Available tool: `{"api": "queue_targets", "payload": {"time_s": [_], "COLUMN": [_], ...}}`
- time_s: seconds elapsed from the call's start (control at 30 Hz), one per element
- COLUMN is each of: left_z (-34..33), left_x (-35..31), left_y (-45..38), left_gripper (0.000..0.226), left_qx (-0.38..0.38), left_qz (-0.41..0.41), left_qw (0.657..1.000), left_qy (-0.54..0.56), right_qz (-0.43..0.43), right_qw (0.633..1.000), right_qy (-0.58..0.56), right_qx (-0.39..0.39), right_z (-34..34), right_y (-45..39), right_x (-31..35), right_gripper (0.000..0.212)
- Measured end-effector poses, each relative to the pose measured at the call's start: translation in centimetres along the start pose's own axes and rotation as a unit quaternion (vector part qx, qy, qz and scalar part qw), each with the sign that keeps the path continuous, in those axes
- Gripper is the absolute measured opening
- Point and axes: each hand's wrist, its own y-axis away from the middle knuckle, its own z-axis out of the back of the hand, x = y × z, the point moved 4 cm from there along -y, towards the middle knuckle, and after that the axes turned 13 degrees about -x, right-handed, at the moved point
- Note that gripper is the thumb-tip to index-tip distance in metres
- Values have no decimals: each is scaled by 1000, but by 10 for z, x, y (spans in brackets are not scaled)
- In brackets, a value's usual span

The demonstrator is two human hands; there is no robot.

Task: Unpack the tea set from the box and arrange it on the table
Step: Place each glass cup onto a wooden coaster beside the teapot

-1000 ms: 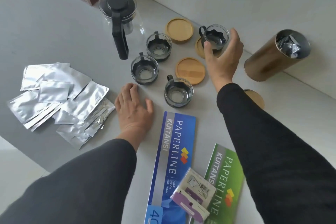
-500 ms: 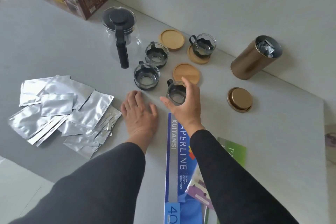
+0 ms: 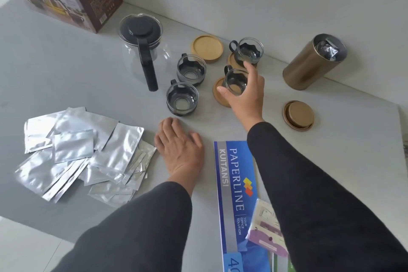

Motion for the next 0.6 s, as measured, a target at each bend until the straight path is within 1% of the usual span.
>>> {"api": "queue_targets", "payload": {"time_s": [0.2,0.37,0.47,0.53,0.6], "left_z": [-1,-2,-2,-2,-1], "left_x": [2,1,2,2,2], "left_y": [1,1,1,1,0], "left_gripper": [52,51,51,51,52], "left_qx": [1,1,-2,-1,4], "left_qz": [0,-2,1,0,-1], "left_qw": [1000,1000,1000,1000,1000], "left_qy": [-4,-4,2,3,4], "right_qz": [-19,-12,-2,22,44], "right_qw": [999,999,998,996,993], "right_qy": [25,44,68,89,110], "right_qx": [3,8,17,3,-28], "right_z": [-11,-14,-12,-7,0], "right_y": [-1,-3,-4,-4,0], "right_x": [-15,-19,-18,-15,-9], "right_gripper": [82,82,86,89,86]}}
